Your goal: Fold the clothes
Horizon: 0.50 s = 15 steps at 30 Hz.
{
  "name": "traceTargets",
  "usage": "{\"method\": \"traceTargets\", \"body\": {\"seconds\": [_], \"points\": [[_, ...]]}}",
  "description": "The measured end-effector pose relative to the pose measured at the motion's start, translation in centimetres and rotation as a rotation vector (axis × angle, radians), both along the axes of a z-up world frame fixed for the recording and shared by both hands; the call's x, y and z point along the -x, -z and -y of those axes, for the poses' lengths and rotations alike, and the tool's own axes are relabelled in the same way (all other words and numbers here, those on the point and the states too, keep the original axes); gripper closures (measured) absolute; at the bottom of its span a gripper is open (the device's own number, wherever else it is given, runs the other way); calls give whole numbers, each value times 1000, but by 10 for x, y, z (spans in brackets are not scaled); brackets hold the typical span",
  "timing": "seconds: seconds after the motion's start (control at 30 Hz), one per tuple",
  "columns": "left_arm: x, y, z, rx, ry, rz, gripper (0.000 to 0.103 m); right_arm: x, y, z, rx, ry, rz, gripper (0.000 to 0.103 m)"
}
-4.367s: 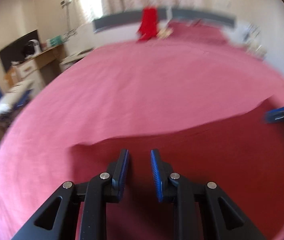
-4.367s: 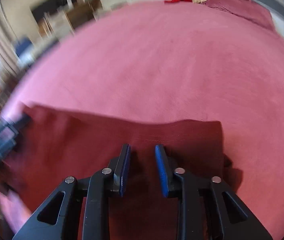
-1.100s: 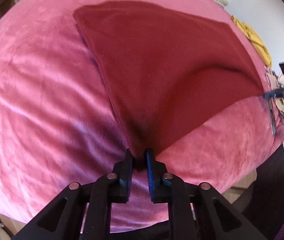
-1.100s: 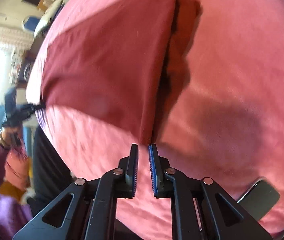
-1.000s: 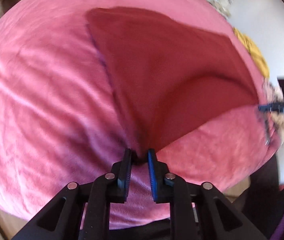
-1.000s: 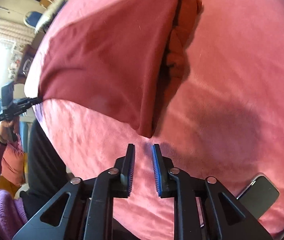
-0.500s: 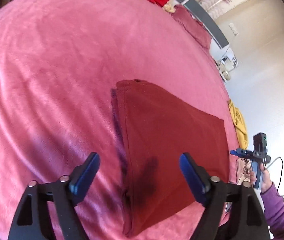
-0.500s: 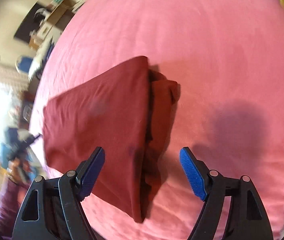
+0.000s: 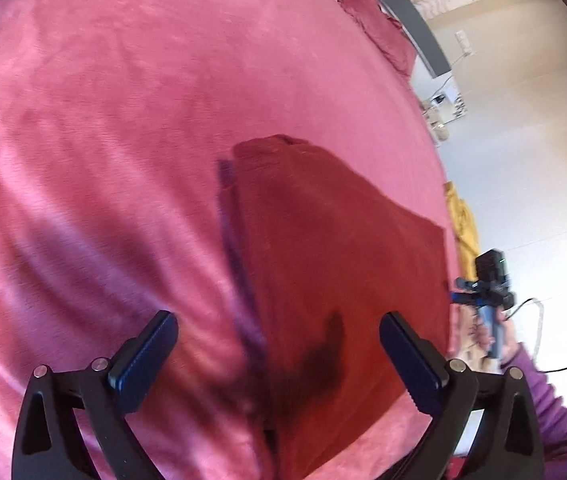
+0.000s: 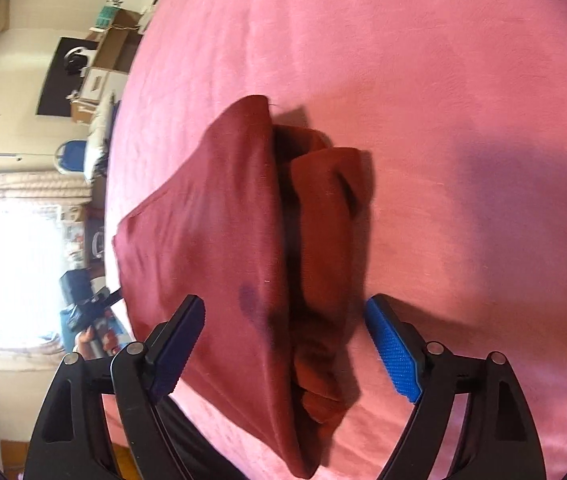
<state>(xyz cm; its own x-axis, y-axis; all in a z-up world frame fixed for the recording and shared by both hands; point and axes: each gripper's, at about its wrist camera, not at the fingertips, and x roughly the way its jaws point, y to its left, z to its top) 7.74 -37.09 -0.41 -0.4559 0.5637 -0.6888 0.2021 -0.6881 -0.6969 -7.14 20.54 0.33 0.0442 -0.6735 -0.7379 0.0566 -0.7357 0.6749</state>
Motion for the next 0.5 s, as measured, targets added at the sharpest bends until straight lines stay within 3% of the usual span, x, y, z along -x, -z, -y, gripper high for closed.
{"method": "traceTargets", "body": {"seconds": [0.1,0.13,0.33,0.4,0.5], "points": [[10,4,-4,-26,1,6,0,-1,3,4,15,-15,1,19],[14,5,-9,-2,11,12,1,0,4,6,9,-22,0,19],[31,-4,-68,364,248,27,2,3,-1,21,-5,-97,-27,19],[33,-2,-80,431,281,26,2,4,-1,29,-17,-122,-42,19],[35,1,-74,397,233,36,2,4,0,34,-38,-140,-57,19]]}}
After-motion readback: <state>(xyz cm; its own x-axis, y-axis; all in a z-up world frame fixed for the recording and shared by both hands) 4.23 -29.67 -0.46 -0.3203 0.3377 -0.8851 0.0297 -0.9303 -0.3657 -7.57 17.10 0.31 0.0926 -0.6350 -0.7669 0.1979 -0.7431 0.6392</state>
